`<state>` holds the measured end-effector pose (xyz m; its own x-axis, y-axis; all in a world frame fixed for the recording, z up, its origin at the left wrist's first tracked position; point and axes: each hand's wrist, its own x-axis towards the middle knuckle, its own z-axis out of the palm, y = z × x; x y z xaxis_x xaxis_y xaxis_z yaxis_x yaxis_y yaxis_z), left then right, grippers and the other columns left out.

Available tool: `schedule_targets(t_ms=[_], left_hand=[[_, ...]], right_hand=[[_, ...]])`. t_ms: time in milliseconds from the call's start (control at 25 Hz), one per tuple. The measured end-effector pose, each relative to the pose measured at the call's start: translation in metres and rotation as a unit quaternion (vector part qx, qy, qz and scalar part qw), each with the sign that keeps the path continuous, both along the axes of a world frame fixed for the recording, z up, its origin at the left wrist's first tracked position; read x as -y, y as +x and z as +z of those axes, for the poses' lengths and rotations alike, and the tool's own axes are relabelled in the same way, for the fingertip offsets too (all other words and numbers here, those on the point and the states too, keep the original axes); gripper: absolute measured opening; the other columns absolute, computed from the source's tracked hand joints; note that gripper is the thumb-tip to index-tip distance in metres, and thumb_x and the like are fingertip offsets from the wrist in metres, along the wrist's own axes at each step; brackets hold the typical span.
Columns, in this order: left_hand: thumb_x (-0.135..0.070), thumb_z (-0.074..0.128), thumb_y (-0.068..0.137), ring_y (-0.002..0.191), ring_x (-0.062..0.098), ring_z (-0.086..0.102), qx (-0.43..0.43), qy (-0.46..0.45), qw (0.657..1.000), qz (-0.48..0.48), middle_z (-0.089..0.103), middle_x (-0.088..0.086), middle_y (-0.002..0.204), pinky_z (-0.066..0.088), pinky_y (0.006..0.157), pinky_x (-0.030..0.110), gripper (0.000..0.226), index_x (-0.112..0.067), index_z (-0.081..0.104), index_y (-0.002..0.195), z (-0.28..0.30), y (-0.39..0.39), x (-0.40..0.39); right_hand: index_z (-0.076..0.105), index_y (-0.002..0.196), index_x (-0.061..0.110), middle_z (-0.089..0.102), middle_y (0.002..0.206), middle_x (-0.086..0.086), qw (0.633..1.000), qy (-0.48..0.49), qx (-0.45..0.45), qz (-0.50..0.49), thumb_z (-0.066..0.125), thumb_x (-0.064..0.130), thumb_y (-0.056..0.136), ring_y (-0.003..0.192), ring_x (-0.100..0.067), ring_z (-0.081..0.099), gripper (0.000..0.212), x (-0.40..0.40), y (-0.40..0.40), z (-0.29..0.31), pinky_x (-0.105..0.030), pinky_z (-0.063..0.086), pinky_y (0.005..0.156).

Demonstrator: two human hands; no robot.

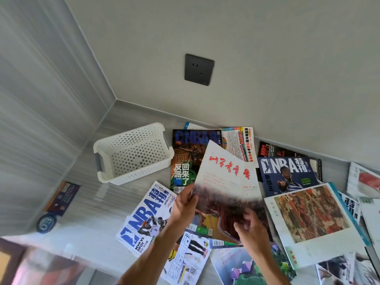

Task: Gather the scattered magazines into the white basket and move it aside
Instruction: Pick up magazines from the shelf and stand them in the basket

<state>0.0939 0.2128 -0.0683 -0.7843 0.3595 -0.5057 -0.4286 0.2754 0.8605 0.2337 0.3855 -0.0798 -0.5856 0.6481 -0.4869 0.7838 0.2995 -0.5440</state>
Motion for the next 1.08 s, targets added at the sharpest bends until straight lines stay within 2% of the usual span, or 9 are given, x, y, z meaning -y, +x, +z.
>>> schedule_targets(t_ms=[120,280,360,480,600,720,920,1000,1080], left_hand=[[0.004,0.049,0.095,0.106,0.015,0.066,-0.014,0.144,0.989,0.031,0.070,0.011,0.114,0.052,0.095,0.032,0.041,-0.002,0.047,0.135,0.034,-0.002,0.038],[-0.002,0.060,0.085,0.107,0.027,0.065,-0.075,0.209,0.964,0.150,0.070,0.014,0.116,0.055,0.093,0.040,0.042,-0.003,0.056,0.126,0.089,-0.063,0.109],[0.008,0.060,0.083,0.088,0.016,0.070,-0.132,0.156,0.954,0.220,0.077,-0.002,0.094,0.059,0.080,0.028,0.033,-0.008,0.067,0.111,0.105,-0.112,0.141],[0.012,0.062,0.077,0.074,0.018,0.062,-0.152,0.003,0.947,0.281,0.071,-0.007,0.064,0.054,0.072,0.035,0.039,-0.024,0.074,0.071,0.101,-0.164,0.174],[0.001,0.069,0.075,0.070,0.020,0.068,-0.140,-0.141,0.948,0.247,0.072,0.009,0.074,0.060,0.076,0.046,0.021,-0.017,0.075,0.082,0.071,-0.185,0.200],[-0.004,0.073,0.076,0.066,0.025,0.073,-0.152,-0.217,0.946,0.185,0.075,0.011,0.080,0.062,0.068,0.046,0.021,-0.012,0.075,0.095,0.052,-0.205,0.216],[-0.027,0.073,0.077,0.080,0.028,0.070,-0.251,-0.427,0.868,0.038,0.075,0.005,0.090,0.053,0.067,0.034,0.021,-0.021,0.071,0.097,0.036,-0.213,0.209],[-0.033,0.073,0.077,0.084,0.030,0.068,-0.246,-0.485,0.839,0.038,0.073,0.007,0.093,0.050,0.067,0.034,0.028,-0.023,0.067,0.103,0.032,-0.212,0.208],[-0.035,0.075,0.075,0.080,0.030,0.067,-0.229,-0.473,0.845,0.094,0.071,0.007,0.092,0.047,0.063,0.035,0.035,-0.020,0.058,0.102,0.030,-0.213,0.213]], right_hand=[[0.058,0.117,0.027,0.070,0.091,-0.006,0.967,-0.219,-0.058,-0.116,0.073,0.015,0.080,0.069,-0.022,0.062,0.042,-0.004,-0.045,0.032,-0.029,0.042,0.059],[0.067,0.087,0.017,0.064,0.073,-0.006,0.938,-0.316,-0.144,-0.004,0.062,0.009,0.090,0.049,-0.014,0.057,0.010,0.024,-0.145,0.089,-0.025,0.044,0.041],[0.064,0.089,0.015,0.068,0.077,-0.005,0.935,-0.284,-0.204,0.051,0.056,0.008,0.095,0.052,-0.012,0.065,0.012,0.050,-0.207,0.115,-0.024,0.055,0.045],[0.064,0.083,0.022,0.072,0.081,-0.005,0.943,-0.193,-0.247,0.117,0.053,0.010,0.097,0.061,-0.013,0.071,0.021,0.096,-0.273,0.129,-0.027,0.057,0.054],[0.063,0.087,0.004,0.070,0.091,-0.024,0.955,-0.088,-0.207,0.192,0.051,0.011,0.097,0.082,-0.038,0.070,0.017,0.128,-0.305,0.096,-0.046,0.058,0.072],[0.066,0.096,0.004,0.070,0.097,-0.024,0.967,-0.064,-0.159,0.188,0.048,0.012,0.095,0.083,-0.039,0.071,0.020,0.140,-0.326,0.058,-0.056,0.056,0.079],[0.062,0.115,0.004,0.070,0.106,-0.021,0.975,-0.045,-0.071,0.207,0.049,0.009,0.092,0.087,-0.035,0.070,0.027,0.143,-0.340,0.031,-0.051,0.059,0.079],[0.059,0.118,0.002,0.070,0.107,-0.019,0.967,-0.008,-0.041,0.252,0.052,0.013,0.091,0.091,-0.036,0.069,0.029,0.151,-0.342,0.033,-0.045,0.058,0.082],[0.057,0.118,0.004,0.070,0.103,-0.016,0.953,0.076,-0.077,0.285,0.055,0.016,0.090,0.092,-0.034,0.068,0.030,0.162,-0.337,0.041,-0.037,0.057,0.078]])
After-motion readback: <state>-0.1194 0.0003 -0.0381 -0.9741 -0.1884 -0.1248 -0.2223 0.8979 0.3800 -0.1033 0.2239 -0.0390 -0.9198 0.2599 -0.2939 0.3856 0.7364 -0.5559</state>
